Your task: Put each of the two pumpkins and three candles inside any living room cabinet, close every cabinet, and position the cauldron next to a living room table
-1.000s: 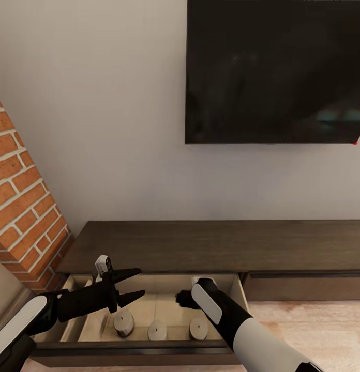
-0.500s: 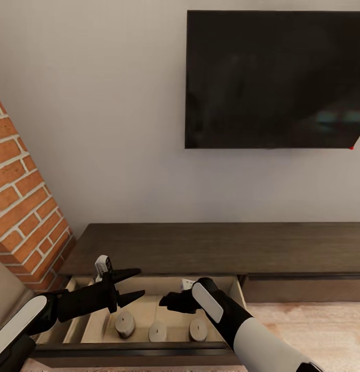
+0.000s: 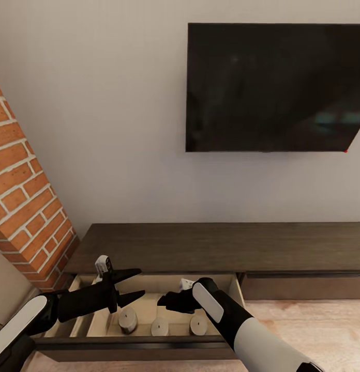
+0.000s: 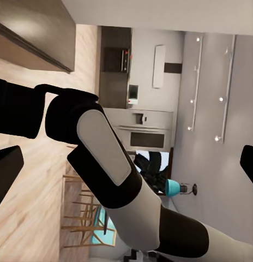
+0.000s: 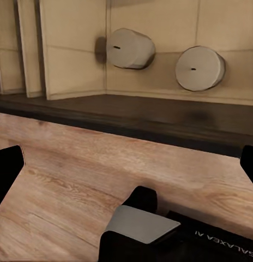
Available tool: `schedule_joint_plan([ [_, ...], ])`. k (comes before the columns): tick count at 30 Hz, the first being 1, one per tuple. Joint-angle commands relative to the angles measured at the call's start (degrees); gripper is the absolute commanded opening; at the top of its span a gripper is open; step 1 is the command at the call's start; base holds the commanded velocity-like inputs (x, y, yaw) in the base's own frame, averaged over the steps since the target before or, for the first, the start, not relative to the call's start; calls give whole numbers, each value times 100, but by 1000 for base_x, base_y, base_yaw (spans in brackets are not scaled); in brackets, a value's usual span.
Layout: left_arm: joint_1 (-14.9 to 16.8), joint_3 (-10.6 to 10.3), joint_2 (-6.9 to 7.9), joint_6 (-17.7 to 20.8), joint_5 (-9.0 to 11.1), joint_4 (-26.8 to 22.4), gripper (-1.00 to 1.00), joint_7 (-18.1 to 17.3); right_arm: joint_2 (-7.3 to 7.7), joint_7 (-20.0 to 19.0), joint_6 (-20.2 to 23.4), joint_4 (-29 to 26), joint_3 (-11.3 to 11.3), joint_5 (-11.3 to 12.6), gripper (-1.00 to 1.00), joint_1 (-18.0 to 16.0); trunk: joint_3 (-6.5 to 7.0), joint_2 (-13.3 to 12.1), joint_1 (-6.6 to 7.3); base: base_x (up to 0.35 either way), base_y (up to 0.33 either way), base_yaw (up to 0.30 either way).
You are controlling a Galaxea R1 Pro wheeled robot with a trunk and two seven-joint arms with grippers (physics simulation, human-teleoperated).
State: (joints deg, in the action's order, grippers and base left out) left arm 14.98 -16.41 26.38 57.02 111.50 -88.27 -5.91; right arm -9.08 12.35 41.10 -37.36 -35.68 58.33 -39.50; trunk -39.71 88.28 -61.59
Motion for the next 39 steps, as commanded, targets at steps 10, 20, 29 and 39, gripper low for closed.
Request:
schedule_joint_plan([
  [10,5,-9,-1,2,-57,3,100,-60,121,-1652,434,-6,-18,31,100,-5,175,-400,221,-8,0,0],
  [20,5,-12,-1,-6,-76,3,100,-60,151,-1754,447,0,-18,32,100,-5,355,-801,440,-164,18,0],
  [29,5,-12,-10,-7,-82,3,100,-56,152,-1777,451,0,-18,46,100,-5,516,-1162,638,-150,1,0],
  [39,5,-12,-10,-7,-84,3,100,-53,152,-1780,452,8,-18,47,100,-5,696,-1563,857,-264,0,0],
])
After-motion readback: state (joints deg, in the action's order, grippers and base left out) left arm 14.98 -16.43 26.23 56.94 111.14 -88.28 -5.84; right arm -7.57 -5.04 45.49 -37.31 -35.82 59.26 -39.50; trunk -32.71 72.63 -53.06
